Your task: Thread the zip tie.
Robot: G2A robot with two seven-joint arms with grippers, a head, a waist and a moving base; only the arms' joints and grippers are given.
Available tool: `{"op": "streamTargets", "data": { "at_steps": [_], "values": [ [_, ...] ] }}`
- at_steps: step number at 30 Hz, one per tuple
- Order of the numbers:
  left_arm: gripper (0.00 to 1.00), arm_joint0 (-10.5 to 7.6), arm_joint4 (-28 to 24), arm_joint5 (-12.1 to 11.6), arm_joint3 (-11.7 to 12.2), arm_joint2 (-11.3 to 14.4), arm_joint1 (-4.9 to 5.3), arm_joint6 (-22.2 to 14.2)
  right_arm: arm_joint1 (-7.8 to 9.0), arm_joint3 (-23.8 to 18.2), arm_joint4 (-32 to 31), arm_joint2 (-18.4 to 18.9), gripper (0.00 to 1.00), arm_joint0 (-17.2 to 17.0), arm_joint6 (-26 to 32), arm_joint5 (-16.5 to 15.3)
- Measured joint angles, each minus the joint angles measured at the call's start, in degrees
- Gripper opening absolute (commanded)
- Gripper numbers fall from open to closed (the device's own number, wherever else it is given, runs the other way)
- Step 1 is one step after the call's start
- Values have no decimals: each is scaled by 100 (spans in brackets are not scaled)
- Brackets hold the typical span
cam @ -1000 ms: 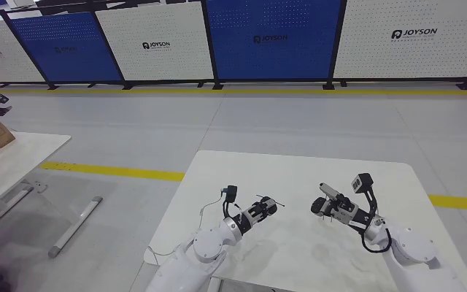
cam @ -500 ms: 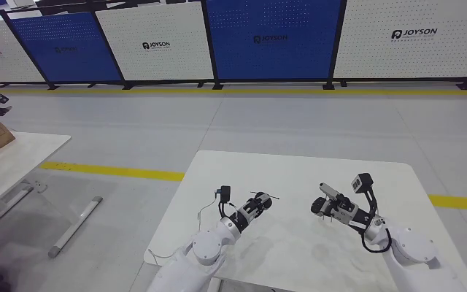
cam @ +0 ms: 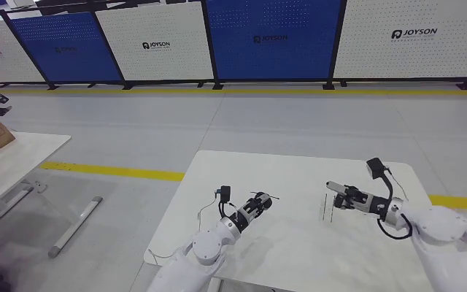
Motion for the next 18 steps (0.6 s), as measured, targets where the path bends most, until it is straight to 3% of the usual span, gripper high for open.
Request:
{"op": "streamTargets", "data": {
  "at_steps": [7,18],
  "values": [
    [0,0,0,0,0,0,0,0,-66,549,-1027,-589,100,823,404,271],
    [0,0,0,0,0,0,0,0,-65,547,-957,-583,100,811,367,269]
  ]
}}
